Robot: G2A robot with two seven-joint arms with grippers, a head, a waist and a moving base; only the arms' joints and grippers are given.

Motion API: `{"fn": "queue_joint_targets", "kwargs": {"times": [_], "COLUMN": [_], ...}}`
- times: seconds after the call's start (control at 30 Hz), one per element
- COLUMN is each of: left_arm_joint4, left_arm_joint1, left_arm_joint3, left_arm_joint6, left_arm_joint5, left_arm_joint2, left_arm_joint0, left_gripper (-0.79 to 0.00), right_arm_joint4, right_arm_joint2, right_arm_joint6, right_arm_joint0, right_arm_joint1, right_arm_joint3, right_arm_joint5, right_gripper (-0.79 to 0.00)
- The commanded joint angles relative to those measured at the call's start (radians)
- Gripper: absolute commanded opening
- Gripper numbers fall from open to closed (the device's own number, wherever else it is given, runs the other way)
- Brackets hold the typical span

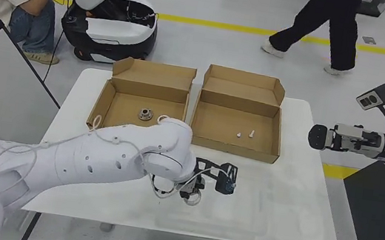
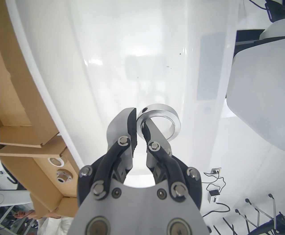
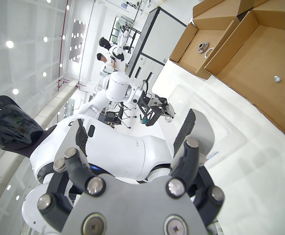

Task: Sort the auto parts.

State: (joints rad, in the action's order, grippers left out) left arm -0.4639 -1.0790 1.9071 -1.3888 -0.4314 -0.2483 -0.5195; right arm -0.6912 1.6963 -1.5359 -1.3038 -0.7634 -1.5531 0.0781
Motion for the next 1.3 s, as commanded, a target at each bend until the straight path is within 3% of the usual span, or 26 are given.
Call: {"fn": "queue_joint_targets", "kwargs": {"times": [0.0, 0.3, 0.4, 0.6, 0.9, 1.27], "left_arm_joint4": [0.001, -0.024, -0.030, 0.021, 0.178, 0.413], "left_arm_joint1": [0.019, 0.028, 0.032, 0.103, 0.225, 0.310], "left_arm_joint3": [0.036, 0.056, 0.041, -0.016, -0.043, -0.032], "left_arm_joint6": [0.005, 0.002, 0.069, 0.273, 0.449, 0.628], "left_arm_joint5": [-0.005, -0.002, 0.017, 0.021, -0.189, -0.466], "left_arm_joint2": [-0.012, -0.005, -0.021, -0.198, -0.449, -0.677], "left_arm_joint0": [0.005, 0.016, -0.009, -0.096, -0.337, -0.584], "left_gripper": [-0.785, -0.785, -0.785, -0.785, -0.785, -0.785], "right_arm_joint4": [0.000, 0.000, 0.000, 0.000, 0.000, 0.000], "right_arm_joint2": [0.000, 0.000, 0.000, 0.000, 0.000, 0.000], "right_arm_joint6": [0.000, 0.000, 0.000, 0.000, 0.000, 0.000], "right_arm_joint0": [0.000, 0.000, 0.000, 0.000, 0.000, 0.000], "right_arm_joint1": [0.000, 0.000, 0.000, 0.000, 0.000, 0.000], "right_arm_joint3": [0.000, 0.000, 0.000, 0.000, 0.000, 0.000], "right_arm_joint5": [0.000, 0.000, 0.000, 0.000, 0.000, 0.000], "right_gripper": [0.000, 0.000, 0.000, 0.000, 0.000, 0.000]}}
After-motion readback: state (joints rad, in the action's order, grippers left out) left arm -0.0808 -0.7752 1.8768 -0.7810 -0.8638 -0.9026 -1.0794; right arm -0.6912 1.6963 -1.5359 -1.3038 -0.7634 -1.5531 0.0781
